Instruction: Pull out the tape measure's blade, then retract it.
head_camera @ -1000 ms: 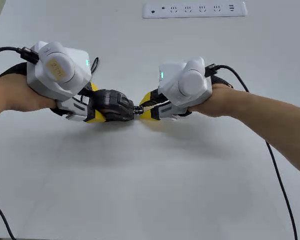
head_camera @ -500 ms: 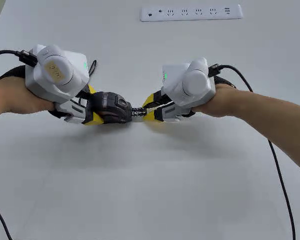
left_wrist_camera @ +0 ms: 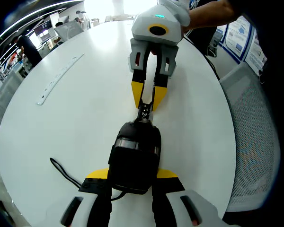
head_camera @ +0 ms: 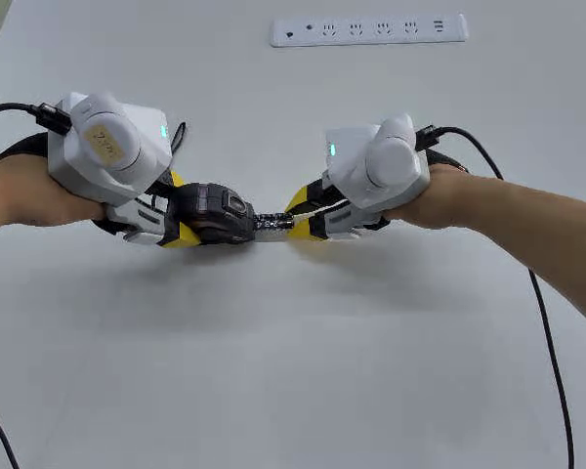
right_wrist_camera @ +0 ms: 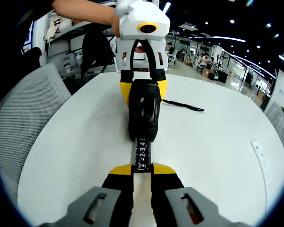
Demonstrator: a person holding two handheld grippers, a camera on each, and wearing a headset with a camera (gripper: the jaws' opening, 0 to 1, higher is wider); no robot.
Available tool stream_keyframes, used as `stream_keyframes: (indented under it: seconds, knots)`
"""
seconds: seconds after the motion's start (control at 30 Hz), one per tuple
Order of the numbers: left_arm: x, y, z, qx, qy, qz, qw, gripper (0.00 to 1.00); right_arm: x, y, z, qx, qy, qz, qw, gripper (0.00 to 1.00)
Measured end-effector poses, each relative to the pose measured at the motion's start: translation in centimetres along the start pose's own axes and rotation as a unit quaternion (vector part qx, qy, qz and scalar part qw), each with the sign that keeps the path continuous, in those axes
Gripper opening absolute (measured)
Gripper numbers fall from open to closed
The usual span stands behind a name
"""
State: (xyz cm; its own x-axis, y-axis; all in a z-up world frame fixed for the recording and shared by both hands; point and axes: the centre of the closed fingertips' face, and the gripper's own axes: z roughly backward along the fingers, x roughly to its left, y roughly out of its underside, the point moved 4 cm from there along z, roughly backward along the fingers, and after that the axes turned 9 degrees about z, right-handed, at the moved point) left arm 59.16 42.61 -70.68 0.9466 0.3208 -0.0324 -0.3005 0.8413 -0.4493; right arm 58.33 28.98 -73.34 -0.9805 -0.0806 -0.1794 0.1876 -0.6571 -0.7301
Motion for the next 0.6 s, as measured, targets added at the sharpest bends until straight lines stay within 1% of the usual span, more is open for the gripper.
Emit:
stream_keyframes:
  seconds: [0.27, 0.33, 0.6]
  knots:
    - [0.0, 0.0, 0.0, -0.001, 0.000, 0.000, 1.0000, 0.29, 0.1, 0.6, 0.6, 0.004, 0.000, -0.002, 1.0000, 0.11]
    - [0.0, 0.0, 0.0, -0.001, 0.000, 0.000, 1.0000, 0.29, 0.2, 0.7, 0.7, 0.003, -0.001, -0.007, 1.0000, 0.11]
    - [-0.1, 0.0, 0.0, 0.000, 0.000, 0.001, 1.0000, 0.30, 0.2, 1.1, 1.3, 0.002, -0.002, -0.009, 1.0000, 0.11]
